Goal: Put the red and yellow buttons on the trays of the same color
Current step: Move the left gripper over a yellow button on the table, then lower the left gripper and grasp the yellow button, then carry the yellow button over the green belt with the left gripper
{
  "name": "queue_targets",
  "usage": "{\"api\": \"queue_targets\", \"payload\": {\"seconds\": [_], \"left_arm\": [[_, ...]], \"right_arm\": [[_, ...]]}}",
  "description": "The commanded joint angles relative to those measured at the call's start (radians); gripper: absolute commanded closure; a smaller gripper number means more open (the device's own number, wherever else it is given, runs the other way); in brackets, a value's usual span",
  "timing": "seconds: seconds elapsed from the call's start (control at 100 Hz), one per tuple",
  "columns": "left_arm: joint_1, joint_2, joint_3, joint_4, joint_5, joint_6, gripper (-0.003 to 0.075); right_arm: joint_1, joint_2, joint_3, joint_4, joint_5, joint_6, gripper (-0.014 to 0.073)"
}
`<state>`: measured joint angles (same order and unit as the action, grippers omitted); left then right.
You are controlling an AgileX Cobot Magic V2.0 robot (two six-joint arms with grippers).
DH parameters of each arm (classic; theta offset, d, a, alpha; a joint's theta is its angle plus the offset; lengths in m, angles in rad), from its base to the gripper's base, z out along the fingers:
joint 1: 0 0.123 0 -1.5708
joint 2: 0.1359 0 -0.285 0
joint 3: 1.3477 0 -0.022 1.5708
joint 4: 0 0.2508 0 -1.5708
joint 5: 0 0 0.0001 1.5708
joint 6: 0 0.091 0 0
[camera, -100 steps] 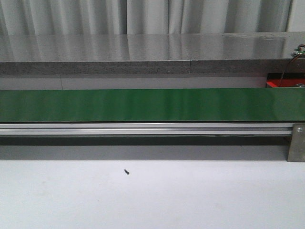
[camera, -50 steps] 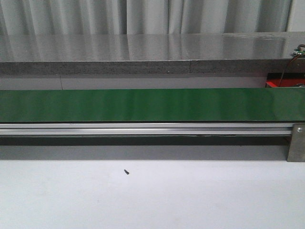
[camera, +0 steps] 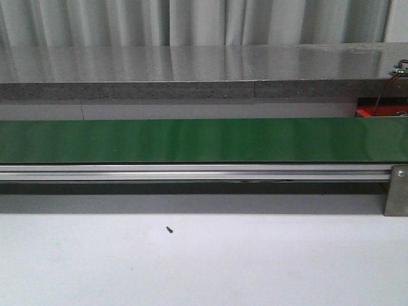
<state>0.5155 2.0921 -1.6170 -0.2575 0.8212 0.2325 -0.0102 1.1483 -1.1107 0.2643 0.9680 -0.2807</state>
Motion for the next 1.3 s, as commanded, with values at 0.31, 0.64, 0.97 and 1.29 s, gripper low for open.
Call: {"api": "queue_targets", "payload": {"seconds": [0.31, 0.64, 0.97, 1.29], "left_arm": [[0.005, -0.025, -0.096, -0.030, 0.002, -0.009, 0.0188], [0.005, -0.023, -0.096, -0.030, 0.049, -0.009, 0.0188], [0.005, -0.021, -0.096, -0.030, 0.079, -0.009, 0.0268], [0.005, -0.021, -0.096, -0.030, 0.090, -0.009, 0.0421]], "right_arm": [[0.002, -0.025, -0.025, 0.004, -0.037, -0.002, 0.0664], [0.002, -0.025, -0.025, 0.004, -0.037, -0.002, 0.0664], [0.002, -0.025, -0.025, 0.004, -0.037, -0.002, 0.0664], [0.002, -0.025, -0.025, 0.004, -0.037, -0.002, 0.0664]]}}
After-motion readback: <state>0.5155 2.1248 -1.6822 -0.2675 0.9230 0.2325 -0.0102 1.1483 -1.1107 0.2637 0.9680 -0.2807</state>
